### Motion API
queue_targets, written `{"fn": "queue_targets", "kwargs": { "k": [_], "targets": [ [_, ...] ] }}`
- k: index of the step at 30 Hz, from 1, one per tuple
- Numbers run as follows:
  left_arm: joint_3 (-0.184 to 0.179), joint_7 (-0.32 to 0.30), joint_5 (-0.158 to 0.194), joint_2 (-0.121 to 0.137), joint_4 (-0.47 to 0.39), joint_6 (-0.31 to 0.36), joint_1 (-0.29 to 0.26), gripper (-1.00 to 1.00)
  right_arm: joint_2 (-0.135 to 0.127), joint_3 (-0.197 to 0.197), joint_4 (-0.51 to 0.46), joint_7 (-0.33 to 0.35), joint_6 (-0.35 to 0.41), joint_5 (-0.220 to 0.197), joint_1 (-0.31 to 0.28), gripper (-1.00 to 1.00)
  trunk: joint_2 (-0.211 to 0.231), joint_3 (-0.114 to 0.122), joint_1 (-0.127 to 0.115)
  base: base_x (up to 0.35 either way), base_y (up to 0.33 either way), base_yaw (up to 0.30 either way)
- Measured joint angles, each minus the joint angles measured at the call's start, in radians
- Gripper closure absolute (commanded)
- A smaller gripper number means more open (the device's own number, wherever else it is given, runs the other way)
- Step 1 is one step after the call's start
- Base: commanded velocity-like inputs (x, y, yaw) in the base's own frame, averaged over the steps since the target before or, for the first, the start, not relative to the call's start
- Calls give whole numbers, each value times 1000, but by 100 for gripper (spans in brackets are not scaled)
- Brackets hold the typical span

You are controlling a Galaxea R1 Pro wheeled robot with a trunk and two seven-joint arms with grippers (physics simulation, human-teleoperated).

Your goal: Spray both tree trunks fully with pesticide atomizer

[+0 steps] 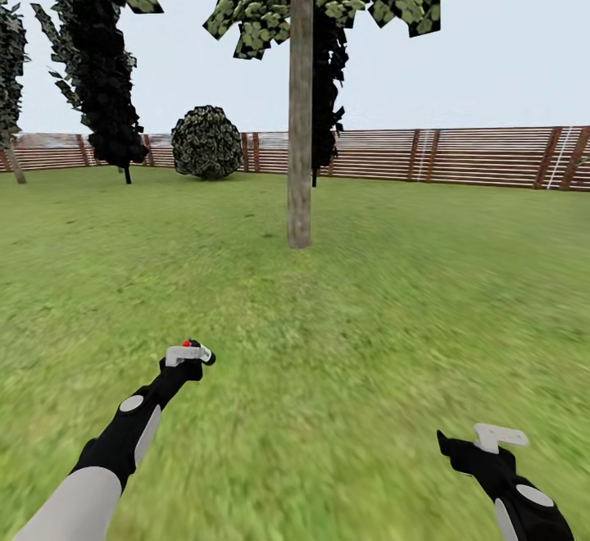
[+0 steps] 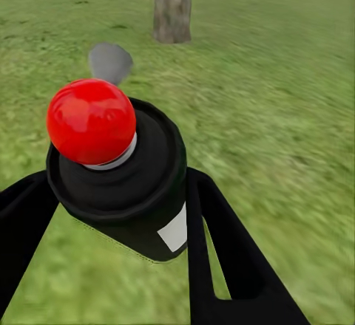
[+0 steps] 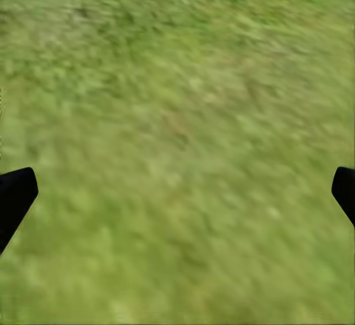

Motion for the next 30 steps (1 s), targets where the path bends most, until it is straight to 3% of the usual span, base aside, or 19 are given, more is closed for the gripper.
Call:
{"fn": "queue_targets", "kwargs": {
  "k": [30],
  "targets": [
    [-4,-1,0,-3,-3,0,0,100,-8,-5,-1,0,0,1,0,-100,0,-3,0,327,77,-46]
  ]
}}
